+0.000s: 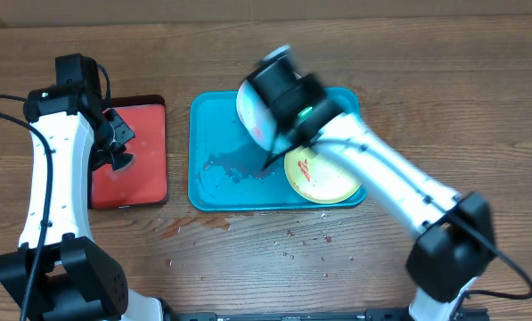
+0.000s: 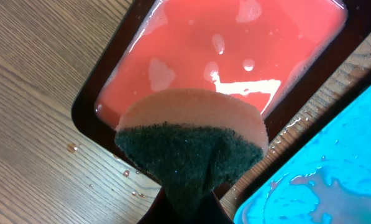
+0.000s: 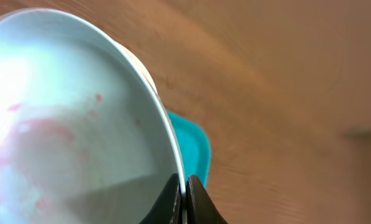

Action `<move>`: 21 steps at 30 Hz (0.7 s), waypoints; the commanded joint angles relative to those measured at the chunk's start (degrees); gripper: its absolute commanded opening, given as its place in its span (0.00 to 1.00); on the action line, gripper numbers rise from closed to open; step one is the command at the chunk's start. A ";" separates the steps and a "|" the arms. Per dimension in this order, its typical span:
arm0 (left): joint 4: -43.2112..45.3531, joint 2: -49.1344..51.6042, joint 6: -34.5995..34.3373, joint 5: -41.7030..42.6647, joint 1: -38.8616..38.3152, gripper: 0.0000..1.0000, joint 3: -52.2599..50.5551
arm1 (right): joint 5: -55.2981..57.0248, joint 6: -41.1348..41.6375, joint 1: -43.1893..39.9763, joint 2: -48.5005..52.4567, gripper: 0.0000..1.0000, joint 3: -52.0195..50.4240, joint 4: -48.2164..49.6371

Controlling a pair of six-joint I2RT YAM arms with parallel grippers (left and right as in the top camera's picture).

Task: Clean dirty plates on tray and stack at the side
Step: 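Lift the light blue plate with the right gripper and place it right of the tray, then move the right gripper back and grasp the white plate rim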

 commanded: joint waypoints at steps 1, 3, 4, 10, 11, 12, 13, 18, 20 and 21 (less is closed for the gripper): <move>-0.02 0.39 -0.55 0.04 0.20 0.04 -0.26 | -32.72 6.32 -15.04 -2.75 0.04 0.48 -1.05; 0.15 0.39 -0.55 0.07 0.20 0.04 -0.26 | -45.77 6.38 -22.99 -1.99 0.04 0.39 -2.40; 0.22 0.39 -0.55 0.07 0.20 0.05 -0.26 | -50.45 6.40 -26.82 -1.44 0.04 0.39 -3.28; 0.35 0.39 -0.55 0.09 0.15 0.04 -0.26 | -55.12 5.95 -44.22 1.99 0.04 0.39 -9.14; 0.39 0.39 -0.57 0.09 0.13 0.04 -0.26 | -55.10 5.97 -46.60 2.71 0.04 0.39 -9.68; 0.48 0.39 -0.55 0.09 0.13 0.04 -0.26 | -55.12 5.97 -48.70 3.43 0.04 0.39 -10.05; 0.52 0.39 -0.57 0.09 0.13 0.04 -0.26 | -55.12 5.97 -50.38 4.07 0.04 0.39 -10.16; 0.57 0.39 -0.57 0.09 0.13 0.04 -0.26 | -54.77 5.70 -54.99 7.65 0.04 0.39 -8.63; 0.61 0.39 -0.57 0.11 0.13 0.04 -0.26 | -53.05 5.73 -55.17 8.83 0.04 0.39 -7.69; 0.59 0.39 -0.57 0.11 0.13 0.04 -0.28 | -51.52 5.75 -55.17 9.38 0.04 0.39 -7.15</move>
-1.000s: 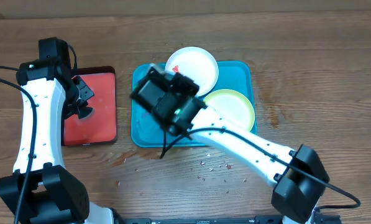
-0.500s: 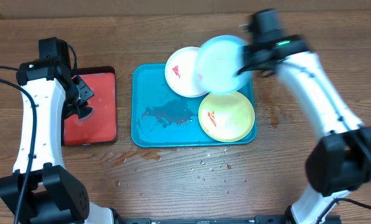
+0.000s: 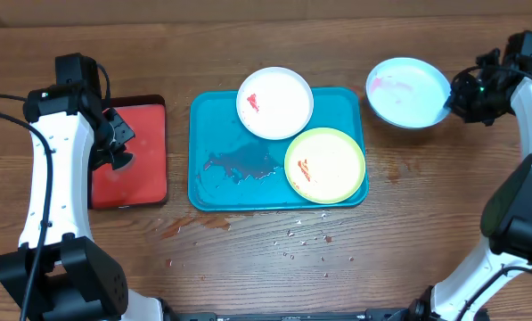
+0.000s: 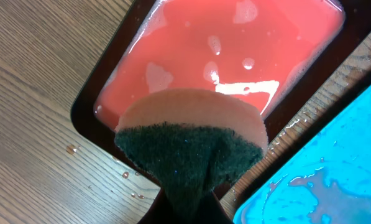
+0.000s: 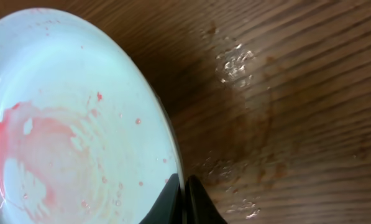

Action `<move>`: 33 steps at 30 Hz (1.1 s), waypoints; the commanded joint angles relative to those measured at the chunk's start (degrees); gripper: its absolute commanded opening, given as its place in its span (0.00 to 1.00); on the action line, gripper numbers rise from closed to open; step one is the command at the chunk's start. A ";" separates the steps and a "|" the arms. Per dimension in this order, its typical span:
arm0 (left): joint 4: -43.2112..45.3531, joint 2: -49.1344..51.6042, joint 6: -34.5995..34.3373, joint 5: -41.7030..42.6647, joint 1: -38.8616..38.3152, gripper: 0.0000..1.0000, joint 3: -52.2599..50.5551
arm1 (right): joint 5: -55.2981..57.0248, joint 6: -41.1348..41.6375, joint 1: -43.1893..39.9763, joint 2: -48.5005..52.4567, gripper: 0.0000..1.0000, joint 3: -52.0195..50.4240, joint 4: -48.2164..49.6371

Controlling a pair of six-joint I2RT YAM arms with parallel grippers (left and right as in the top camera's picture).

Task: Clean dirty plates on tray and stack at the side
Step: 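Move the right gripper back and grasp the white plate rim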

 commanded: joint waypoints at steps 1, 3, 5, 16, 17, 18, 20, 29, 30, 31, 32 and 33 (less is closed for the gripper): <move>0.31 0.39 -0.57 0.11 0.13 0.04 -0.28 | 2.38 0.02 0.59 1.99 0.04 0.39 1.40; 0.35 0.39 -0.55 0.11 0.13 0.04 -0.28 | 3.85 0.02 0.90 2.97 0.04 0.39 2.38; 0.46 0.39 -0.57 0.11 0.13 0.04 -0.28 | 4.07 0.02 1.07 3.69 0.06 0.39 3.26; 1.11 0.39 -0.55 0.26 0.11 0.04 -0.28 | -10.73 -2.23 3.23 3.96 0.52 0.39 6.62; 1.22 0.42 -0.55 0.26 0.11 0.04 -0.28 | -13.31 -3.06 4.02 3.96 0.52 0.39 7.10; 1.33 0.42 -0.57 0.26 0.11 0.04 -0.28 | -14.51 -3.21 5.07 3.96 0.52 0.39 7.63; 1.38 0.42 -0.57 0.26 0.11 0.04 -0.28 | -14.43 -3.21 7.65 3.96 0.52 0.39 8.81; 1.18 0.42 -0.55 0.28 0.11 0.04 -0.31 | -6.34 -2.54 23.87 4.50 0.63 0.39 18.67; 1.05 0.39 -0.55 0.28 0.11 0.04 -0.31 | -4.15 -2.54 25.64 4.90 0.63 0.39 20.22; 0.98 0.39 -0.55 0.28 0.11 0.04 -0.31 | -1.73 -2.51 27.32 5.40 0.63 0.39 21.64; 0.90 0.39 -0.55 0.28 0.11 0.04 -0.31 | 0.26 -2.47 28.44 5.86 0.63 0.39 22.60; 0.81 0.42 -0.55 0.28 0.11 0.04 -0.31 | 2.71 -1.70 29.62 6.43 0.63 0.39 23.58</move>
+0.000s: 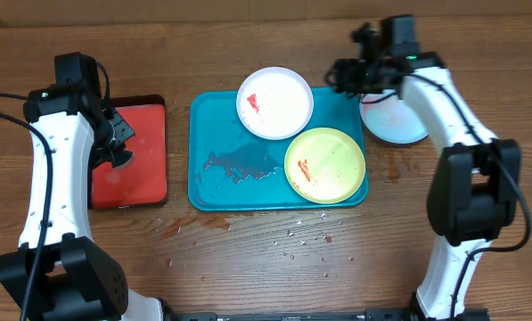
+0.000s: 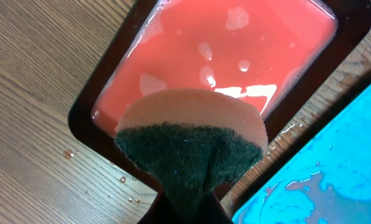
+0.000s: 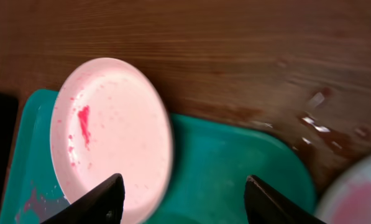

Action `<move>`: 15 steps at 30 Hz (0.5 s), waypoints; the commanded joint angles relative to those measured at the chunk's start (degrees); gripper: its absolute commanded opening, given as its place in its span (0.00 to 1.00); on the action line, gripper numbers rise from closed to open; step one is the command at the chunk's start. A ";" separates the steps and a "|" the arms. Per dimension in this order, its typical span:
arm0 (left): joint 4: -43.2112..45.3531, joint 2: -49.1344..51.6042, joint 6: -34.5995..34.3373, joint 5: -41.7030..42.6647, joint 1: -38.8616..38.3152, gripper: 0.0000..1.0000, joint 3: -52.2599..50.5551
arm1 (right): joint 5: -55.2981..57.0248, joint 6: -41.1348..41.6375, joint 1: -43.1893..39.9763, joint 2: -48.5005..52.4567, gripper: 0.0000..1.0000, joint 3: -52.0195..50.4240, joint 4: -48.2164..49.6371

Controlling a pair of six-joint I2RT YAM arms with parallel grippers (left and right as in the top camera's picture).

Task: Clean dirty plates on tray and stack at the side
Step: 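Move the right gripper back and grasp the white plate rim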

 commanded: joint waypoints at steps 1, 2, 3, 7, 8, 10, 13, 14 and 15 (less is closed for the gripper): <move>-0.28 0.42 -0.55 0.26 0.11 0.04 -0.31 | 10.64 2.01 3.26 2.78 0.63 0.39 2.64; -0.31 0.42 -0.55 0.26 0.11 0.04 -0.31 | 12.15 2.67 4.28 3.65 0.63 0.39 3.78; -0.31 0.39 -0.55 0.26 0.11 0.04 -0.31 | 12.20 2.62 4.94 4.24 0.63 0.39 4.74; -0.26 0.39 -0.55 0.26 0.11 0.04 -0.31 | 12.17 2.60 7.34 7.21 0.63 0.39 8.39; -0.24 0.39 -0.55 0.26 0.11 0.04 -0.31 | 12.17 2.60 7.69 7.74 0.63 0.39 8.87; -0.24 0.42 -0.57 0.26 0.09 0.04 -0.31 | 12.17 2.60 8.28 9.03 0.63 0.39 9.97; -0.22 0.42 -0.57 0.26 0.09 0.04 -0.31 | 12.15 2.60 8.90 10.21 0.57 0.39 10.60; -0.22 0.42 -0.57 0.26 0.09 0.04 -0.31 | 12.17 2.60 9.11 10.69 0.53 0.39 10.62; -0.22 0.42 -0.57 0.26 0.09 0.04 -0.31 | 12.11 2.62 9.38 10.82 0.46 0.39 10.54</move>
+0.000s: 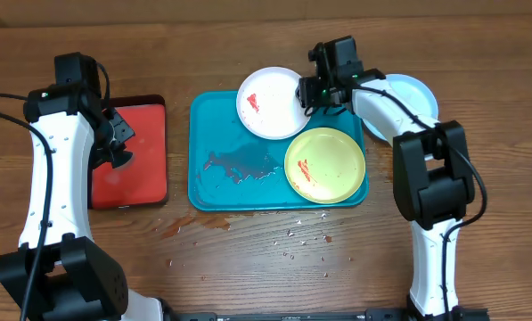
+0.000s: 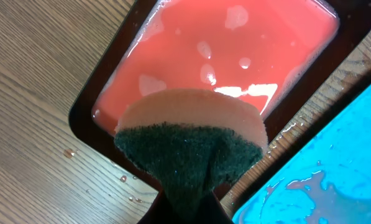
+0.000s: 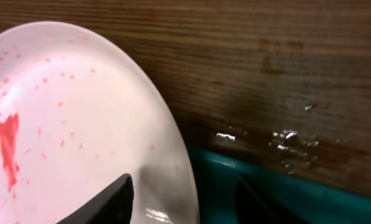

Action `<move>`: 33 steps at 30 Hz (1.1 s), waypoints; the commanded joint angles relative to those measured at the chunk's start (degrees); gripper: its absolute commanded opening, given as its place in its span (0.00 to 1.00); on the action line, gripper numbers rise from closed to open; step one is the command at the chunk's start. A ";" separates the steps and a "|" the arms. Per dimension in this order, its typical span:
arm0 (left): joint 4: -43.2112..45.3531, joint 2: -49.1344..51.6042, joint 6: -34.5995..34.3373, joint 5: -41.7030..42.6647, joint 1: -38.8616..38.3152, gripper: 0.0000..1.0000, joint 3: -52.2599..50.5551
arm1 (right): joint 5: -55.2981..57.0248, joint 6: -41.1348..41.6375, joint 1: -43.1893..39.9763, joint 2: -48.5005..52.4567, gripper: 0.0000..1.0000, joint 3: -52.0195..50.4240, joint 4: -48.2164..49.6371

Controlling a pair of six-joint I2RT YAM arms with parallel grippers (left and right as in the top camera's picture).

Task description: Clean dirty plates on tray and stack at the side

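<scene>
A white plate point(image 1: 274, 102) with red stains rests on the far edge of the teal tray point(image 1: 221, 125). My right gripper point(image 1: 312, 89) is open at its right rim point(image 3: 173, 143), one finger over the plate and the other over the tray point(image 3: 235, 180). A yellow-green plate point(image 1: 325, 165) with a red smear lies at the tray's right. A pale blue plate point(image 1: 421, 89) sits on the table to the right of the tray. My left gripper point(image 2: 185, 208) is shut on a sponge point(image 2: 191, 137), orange above and dark green below, over the black dish.
The black dish point(image 1: 166, 160) of red liquid stands left of the tray. A puddle point(image 1: 239, 165) spreads on the tray's left half. Drops and crumbs point(image 1: 301, 236) dot the wood in front of the tray. My right arm crosses above the blue plate.
My right gripper, still open, has moved left and down from between the two plates to the white plate's right rim. The left gripper with the sponge has stayed put.
My right gripper first held the pale blue plate up over the tray, then held it out above the table at the right. Later the plate lay on the table and the gripper was open near the white plate. Now it straddles that plate's rim.
</scene>
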 commanded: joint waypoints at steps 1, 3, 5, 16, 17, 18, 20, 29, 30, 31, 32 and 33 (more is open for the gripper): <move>0.00 0.42 -0.57 0.28 0.09 0.04 -0.31 | 0.48 0.26 1.01 0.72 0.42 0.37 0.37; 0.04 0.42 -0.57 0.28 0.09 0.04 -0.31 | -1.03 0.26 1.73 0.66 0.33 0.39 -0.09; 0.22 0.42 -0.57 0.28 0.11 0.04 -0.31 | -3.19 0.26 2.60 0.35 0.32 0.46 -0.76; 0.44 0.42 -0.57 0.72 0.09 0.04 -0.31 | -4.20 0.52 9.35 -5.01 0.27 0.55 -11.91; 0.44 0.42 -0.57 0.72 0.09 0.04 -0.31 | -4.04 0.57 9.57 -5.35 0.31 0.55 -12.02; 0.44 0.42 -0.57 0.72 0.09 0.04 -0.31 | -3.78 0.81 9.60 -5.49 0.33 0.55 -11.78; 0.42 0.42 -0.57 0.74 0.09 0.04 -0.31 | -2.97 2.19 9.57 -5.51 0.36 0.55 -10.49; 0.59 0.42 -0.55 2.23 0.09 0.04 -0.31 | 1.81 4.92 9.42 -4.44 0.41 0.52 -4.70; 0.63 0.42 -0.55 2.21 0.09 0.04 -0.31 | 1.95 6.82 9.42 -3.78 0.41 0.52 -4.68; 0.63 0.42 -0.55 2.21 0.09 0.04 -0.31 | 1.92 8.61 9.42 -3.17 0.41 0.46 -4.76; 0.63 0.42 -0.55 2.21 0.09 0.04 -0.31 | 1.88 10.84 9.44 -2.54 0.41 0.37 -5.05; 0.63 0.42 -0.55 2.21 0.09 0.04 -0.31 | 1.77 13.53 9.60 -1.70 0.41 0.37 -5.66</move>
